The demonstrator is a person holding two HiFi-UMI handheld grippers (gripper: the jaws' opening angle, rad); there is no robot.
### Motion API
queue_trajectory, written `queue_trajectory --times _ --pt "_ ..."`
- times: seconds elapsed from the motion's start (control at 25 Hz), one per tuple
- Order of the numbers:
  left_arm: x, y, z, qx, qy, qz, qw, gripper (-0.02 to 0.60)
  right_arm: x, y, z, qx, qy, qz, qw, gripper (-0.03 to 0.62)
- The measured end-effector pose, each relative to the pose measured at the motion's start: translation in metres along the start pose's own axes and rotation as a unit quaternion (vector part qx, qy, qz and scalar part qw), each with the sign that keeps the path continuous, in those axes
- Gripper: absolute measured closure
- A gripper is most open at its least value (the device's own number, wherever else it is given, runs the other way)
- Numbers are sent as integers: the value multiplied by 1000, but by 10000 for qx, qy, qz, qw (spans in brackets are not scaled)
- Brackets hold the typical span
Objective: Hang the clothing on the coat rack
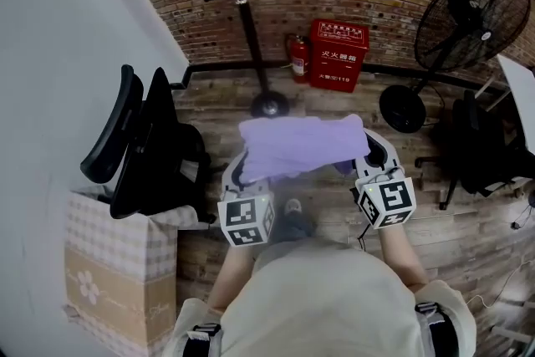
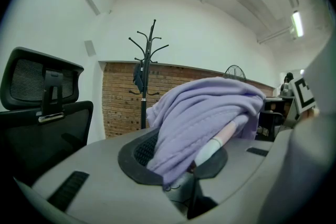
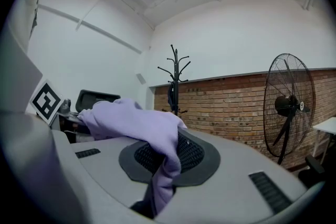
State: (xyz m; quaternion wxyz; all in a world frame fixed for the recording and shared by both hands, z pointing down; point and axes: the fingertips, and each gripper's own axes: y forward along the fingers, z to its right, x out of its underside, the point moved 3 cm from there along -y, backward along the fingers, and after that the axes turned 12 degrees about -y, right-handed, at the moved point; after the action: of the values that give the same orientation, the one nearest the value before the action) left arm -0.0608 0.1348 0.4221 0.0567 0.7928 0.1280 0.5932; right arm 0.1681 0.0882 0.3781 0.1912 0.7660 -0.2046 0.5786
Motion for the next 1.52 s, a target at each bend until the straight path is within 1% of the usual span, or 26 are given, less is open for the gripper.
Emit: queue_trajectory --times 0.48,0.8,1.04,1.28,1.52 --pt "-42 95 -50 110 27 51 9999 500 -2 108 17 128 -47 -32 9999 568" --pt "-62 142 -77 150 48 58 9999 500 -4 166 24 203 -81 -9 9998 568" --pt "-76 165 -89 187 84 48 9998 500 -8 195 30 270 -82 33 9996 568" --pt "-76 184 -94 175 36 -36 9998 500 -11 212 37 285 -152 88 9994 568" --pt "-85 208 -95 206 129 11 9997 500 -7 237 53 327 -142 153 9992 568"
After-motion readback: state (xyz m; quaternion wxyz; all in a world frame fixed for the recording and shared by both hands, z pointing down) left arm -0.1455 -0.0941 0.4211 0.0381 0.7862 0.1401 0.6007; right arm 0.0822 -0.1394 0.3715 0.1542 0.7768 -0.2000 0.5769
